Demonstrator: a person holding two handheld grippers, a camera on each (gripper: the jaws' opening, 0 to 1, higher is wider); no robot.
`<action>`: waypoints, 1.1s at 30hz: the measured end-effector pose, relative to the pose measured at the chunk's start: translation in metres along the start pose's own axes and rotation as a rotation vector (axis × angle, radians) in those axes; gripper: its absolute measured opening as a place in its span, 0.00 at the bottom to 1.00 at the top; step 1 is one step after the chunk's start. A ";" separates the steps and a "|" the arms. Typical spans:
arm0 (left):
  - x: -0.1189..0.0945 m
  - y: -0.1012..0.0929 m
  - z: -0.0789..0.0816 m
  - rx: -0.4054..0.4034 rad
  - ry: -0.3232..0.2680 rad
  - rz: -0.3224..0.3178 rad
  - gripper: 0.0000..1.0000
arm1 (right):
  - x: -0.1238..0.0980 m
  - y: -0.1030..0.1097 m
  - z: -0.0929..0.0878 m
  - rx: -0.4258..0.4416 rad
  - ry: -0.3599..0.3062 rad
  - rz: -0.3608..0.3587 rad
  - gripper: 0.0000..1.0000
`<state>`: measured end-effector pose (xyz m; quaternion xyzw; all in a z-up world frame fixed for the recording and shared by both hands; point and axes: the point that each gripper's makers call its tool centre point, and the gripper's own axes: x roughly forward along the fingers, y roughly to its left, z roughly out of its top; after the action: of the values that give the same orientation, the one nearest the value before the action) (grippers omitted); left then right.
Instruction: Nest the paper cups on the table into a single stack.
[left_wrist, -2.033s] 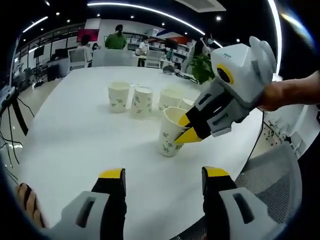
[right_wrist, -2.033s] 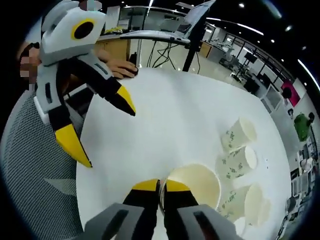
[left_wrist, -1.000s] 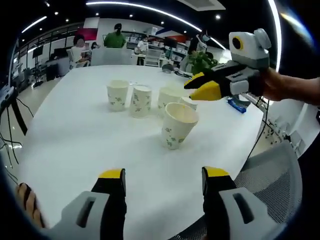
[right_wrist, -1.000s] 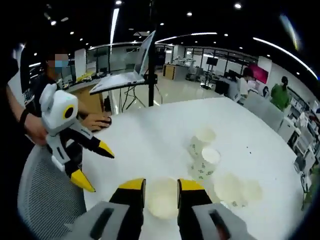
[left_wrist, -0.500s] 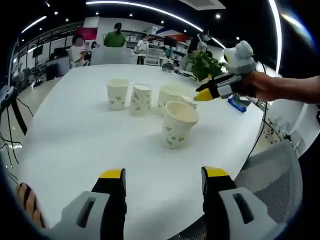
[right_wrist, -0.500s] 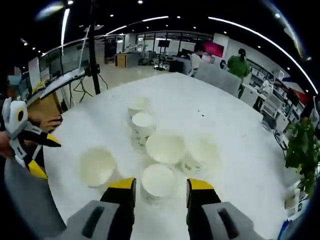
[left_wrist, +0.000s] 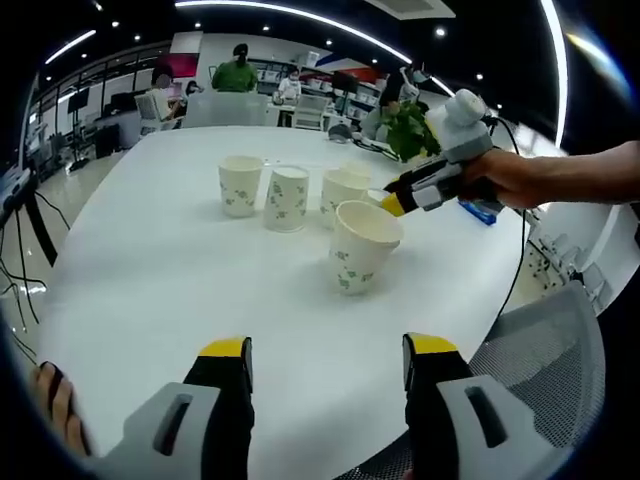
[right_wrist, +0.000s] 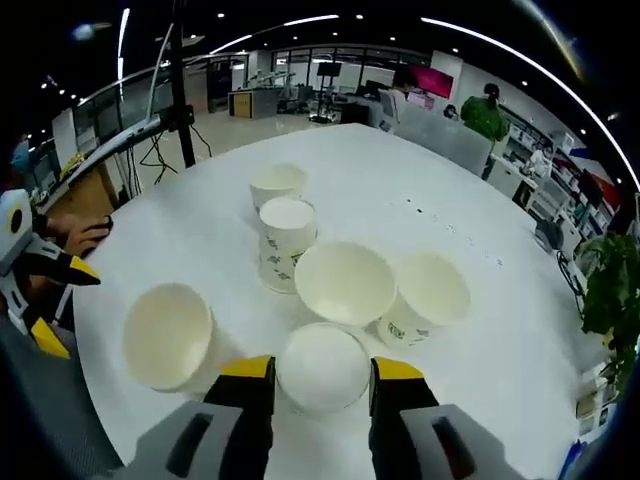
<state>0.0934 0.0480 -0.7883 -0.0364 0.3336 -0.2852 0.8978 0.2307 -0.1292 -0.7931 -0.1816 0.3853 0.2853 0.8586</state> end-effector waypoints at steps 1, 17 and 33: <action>0.000 0.000 0.000 -0.001 0.000 0.000 0.59 | -0.001 0.000 -0.001 -0.002 0.001 0.002 0.35; 0.004 -0.024 -0.002 0.093 0.028 -0.055 0.57 | -0.070 -0.004 0.013 -0.043 -0.119 0.018 0.35; 0.009 -0.042 0.009 0.105 -0.004 -0.103 0.55 | -0.108 0.065 0.067 -0.090 -0.240 0.165 0.35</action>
<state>0.0840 0.0074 -0.7760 -0.0071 0.3141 -0.3481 0.8832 0.1694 -0.0811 -0.6738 -0.1522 0.2805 0.3917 0.8630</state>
